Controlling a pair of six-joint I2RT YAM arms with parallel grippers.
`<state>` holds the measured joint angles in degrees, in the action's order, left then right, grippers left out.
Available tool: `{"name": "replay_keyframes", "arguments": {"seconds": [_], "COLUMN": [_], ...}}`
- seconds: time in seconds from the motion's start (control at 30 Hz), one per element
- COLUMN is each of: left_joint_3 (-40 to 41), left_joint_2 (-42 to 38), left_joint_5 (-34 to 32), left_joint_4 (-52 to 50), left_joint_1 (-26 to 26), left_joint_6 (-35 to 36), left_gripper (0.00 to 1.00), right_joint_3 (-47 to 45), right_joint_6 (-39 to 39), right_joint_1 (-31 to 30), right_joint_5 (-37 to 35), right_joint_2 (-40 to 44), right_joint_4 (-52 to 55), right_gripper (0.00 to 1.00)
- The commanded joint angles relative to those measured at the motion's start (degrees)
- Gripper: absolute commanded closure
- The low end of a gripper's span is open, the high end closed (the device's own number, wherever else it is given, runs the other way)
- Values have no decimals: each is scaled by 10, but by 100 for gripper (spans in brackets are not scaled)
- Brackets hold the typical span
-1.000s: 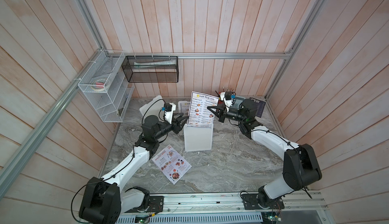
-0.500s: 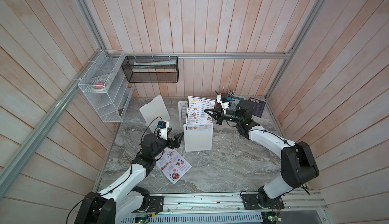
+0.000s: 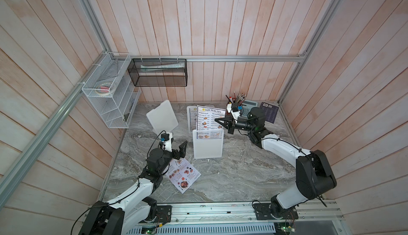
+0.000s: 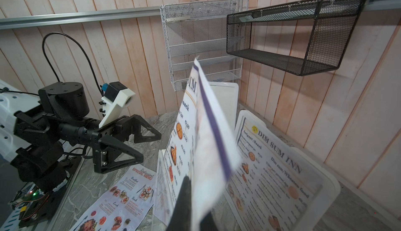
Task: Insert the menus into the narrow rack
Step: Insert the menu into the narrow rack.
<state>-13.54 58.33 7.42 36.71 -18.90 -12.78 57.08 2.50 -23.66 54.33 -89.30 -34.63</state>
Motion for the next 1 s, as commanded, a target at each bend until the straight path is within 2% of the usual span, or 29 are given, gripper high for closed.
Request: {"name": "replay_keyframes", "arguments": {"seconds": [0.0, 0.17, 0.3, 0.57, 0.63, 0.77, 0.97], "left_joint_3": [15, 35, 38, 38, 38, 38, 35], "left_joint_2": [-9, -34, -36, -35, -36, -34, -28], "left_joint_5": [-12, -19, -21, -19, -19, -15, -1], "left_joint_4": [28, 42, 45, 43, 43, 44, 47], "left_joint_1": [2, 2, 2, 2, 2, 2, 1], "left_joint_6": [-7, -12, -14, -16, -16, -16, -12], "left_gripper": [6, 5, 4, 4, 4, 4, 4], "right_joint_3": [-11, -14, -17, 11, 17, 15, -22], "right_joint_6": [-20, -3, 28, 76, 92, 113, 134], "right_joint_1": [-3, -2, -2, 8, 14, 20, 19], "right_joint_5": [14, 16, 12, 16, 22, 40, 69], "right_joint_2": [17, 9, 2, -15, -20, -25, -31], "right_joint_4": [5, -11, -49, -93, -105, -124, -185], "right_gripper": [100, 100, 84, 75, 77, 99, 100]}}
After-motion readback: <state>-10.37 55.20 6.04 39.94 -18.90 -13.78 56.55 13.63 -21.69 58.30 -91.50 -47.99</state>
